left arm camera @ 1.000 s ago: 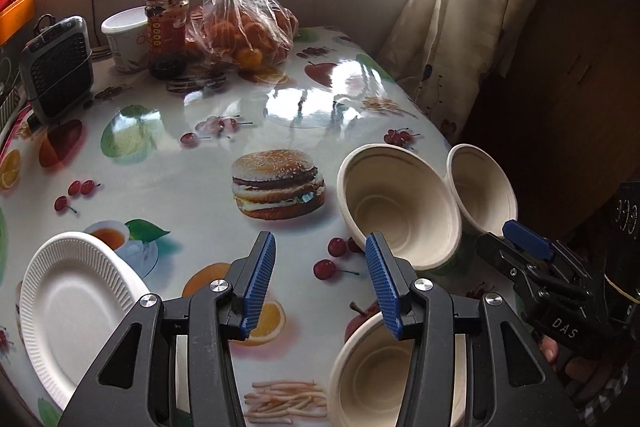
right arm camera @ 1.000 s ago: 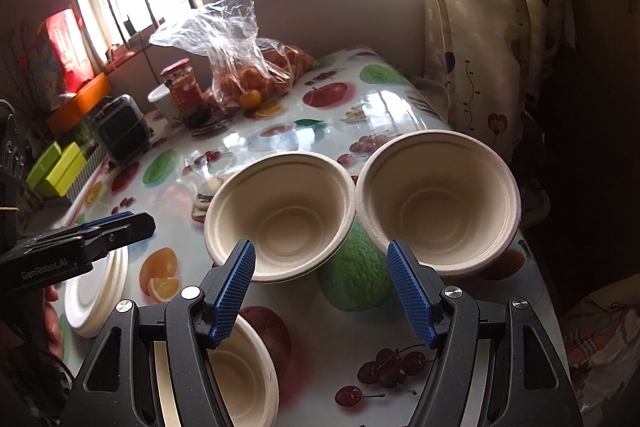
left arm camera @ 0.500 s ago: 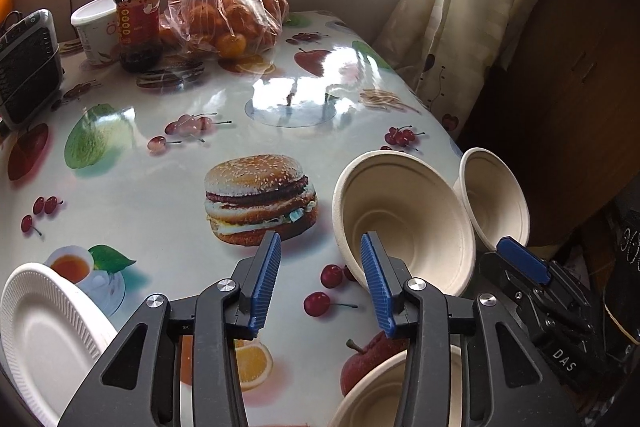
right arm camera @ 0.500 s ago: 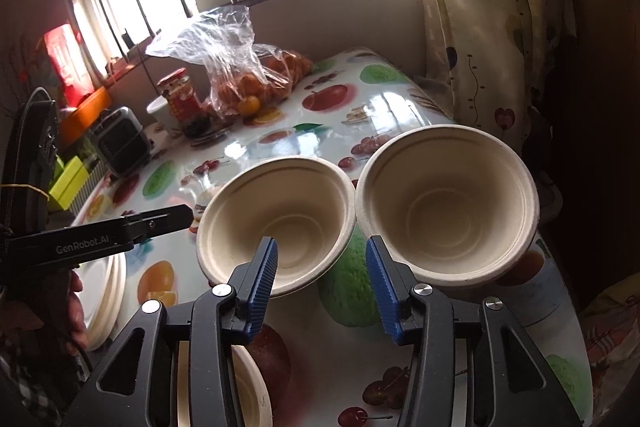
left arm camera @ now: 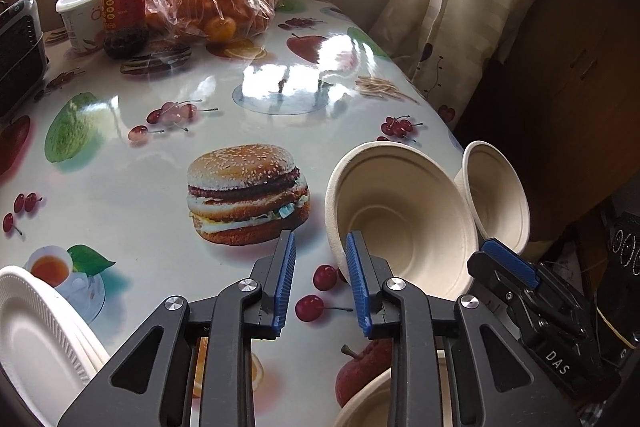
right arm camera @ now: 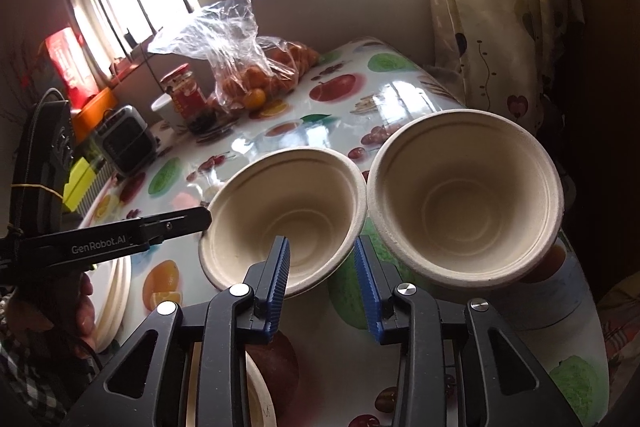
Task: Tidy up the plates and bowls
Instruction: 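Grasp a beige bowl rim with the right tool while the left tool grasps another bowl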
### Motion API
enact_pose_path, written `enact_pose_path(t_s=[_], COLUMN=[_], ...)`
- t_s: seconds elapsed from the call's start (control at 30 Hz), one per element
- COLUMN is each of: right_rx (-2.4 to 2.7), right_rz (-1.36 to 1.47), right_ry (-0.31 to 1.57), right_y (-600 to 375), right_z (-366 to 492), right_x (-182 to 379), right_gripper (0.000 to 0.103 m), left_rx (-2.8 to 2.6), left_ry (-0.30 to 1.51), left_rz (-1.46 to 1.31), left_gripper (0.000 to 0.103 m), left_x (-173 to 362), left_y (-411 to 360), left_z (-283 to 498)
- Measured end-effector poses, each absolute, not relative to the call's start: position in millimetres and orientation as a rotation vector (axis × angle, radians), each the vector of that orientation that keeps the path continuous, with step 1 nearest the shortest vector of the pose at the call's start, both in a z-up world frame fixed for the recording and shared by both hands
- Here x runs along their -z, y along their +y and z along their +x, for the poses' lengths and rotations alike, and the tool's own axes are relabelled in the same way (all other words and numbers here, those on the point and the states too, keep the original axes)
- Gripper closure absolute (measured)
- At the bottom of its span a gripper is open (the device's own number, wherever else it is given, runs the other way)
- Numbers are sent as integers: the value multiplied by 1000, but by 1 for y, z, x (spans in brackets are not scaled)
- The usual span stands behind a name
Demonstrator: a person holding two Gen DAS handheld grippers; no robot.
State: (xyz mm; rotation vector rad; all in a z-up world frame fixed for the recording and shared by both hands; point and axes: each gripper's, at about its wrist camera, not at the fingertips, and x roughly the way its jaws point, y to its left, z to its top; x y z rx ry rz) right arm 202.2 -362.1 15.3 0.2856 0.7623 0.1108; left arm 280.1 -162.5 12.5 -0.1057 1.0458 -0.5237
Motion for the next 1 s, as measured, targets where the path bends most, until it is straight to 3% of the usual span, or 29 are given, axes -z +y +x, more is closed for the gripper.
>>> enact_pose_path(t_s=[0.27,1.0], right_rx=[-116,-121], right_rz=[292,306], right_ry=[764,755], right_y=[-363,-364], right_z=[203,203], right_x=[-14,-16], right_gripper=[79,84], left_rx=[533,538], left_ry=[1056,1045], left_rz=[-106,-116], left_gripper=[90,91], left_x=[-8,-11], left_y=[-165,-164], left_z=[284,283])
